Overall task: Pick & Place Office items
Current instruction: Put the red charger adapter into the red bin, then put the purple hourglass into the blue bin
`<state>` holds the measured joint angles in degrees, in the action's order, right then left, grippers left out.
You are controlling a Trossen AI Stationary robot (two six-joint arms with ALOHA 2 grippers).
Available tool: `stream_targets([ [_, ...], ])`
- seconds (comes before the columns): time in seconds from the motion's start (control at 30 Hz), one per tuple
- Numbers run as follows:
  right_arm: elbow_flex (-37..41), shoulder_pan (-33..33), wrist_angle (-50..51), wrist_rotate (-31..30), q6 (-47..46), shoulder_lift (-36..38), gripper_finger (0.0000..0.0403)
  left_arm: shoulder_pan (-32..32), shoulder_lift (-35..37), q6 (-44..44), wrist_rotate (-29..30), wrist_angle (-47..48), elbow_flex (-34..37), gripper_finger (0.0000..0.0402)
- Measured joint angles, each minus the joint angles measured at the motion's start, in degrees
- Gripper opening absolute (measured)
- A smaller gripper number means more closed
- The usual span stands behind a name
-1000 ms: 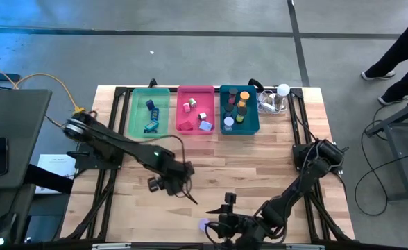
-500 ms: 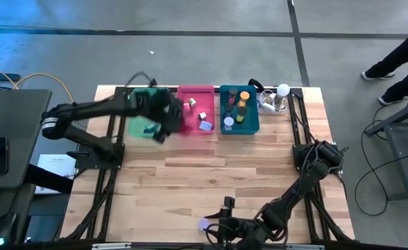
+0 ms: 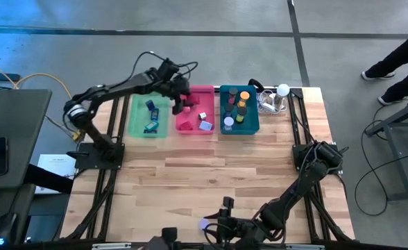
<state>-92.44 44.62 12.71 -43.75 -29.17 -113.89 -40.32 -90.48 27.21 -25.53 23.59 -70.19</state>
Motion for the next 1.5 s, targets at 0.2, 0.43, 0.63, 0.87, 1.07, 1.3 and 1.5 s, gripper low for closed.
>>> stream_targets([
  [0.2, 1.9, 0.0, -0.1, 0.2, -1.0, 0.0, 0.0155, 0.5, -5.9, -1.3, 1.0, -1.1, 0.0, 0.0211],
  [0.43, 2.7, 0.0, -1.0, 0.2, -1.2, 0.0, 0.0155, 0.8, -7.5, -13.8, 8.6, -4.7, 0.0, 0.0214],
  [0.63, 2.7, 0.0, -0.9, 0.3, -1.1, 0.0, 0.0155, 1.3, -7.5, -13.6, 9.1, -4.6, 0.0, 0.024],
  [0.87, 2.7, -0.2, -0.9, 0.2, -0.6, 0.0, 0.0155, 3.2, -7.5, -14.1, 16.7, -4.9, 0.0, 0.0267],
  [1.07, 2.7, -0.2, -0.9, 0.2, -0.6, 0.0, 0.0155, 4.7, -5.0, -15.7, 17.6, -2.8, 0.0, 0.0271],
  [1.3, 2.7, -0.2, -0.5, 0.9, -0.6, 0.0, 0.0155, 8.7, 7.4, -17.9, 10.2, 9.7, 0.0, 0.0271],
  [1.5, 2.7, -0.4, -0.6, 3.5, -0.9, 0.0, 0.0155, 16.1, 16.1, -21.6, 5.9, 23.3, 0.0, 0.0271],
])
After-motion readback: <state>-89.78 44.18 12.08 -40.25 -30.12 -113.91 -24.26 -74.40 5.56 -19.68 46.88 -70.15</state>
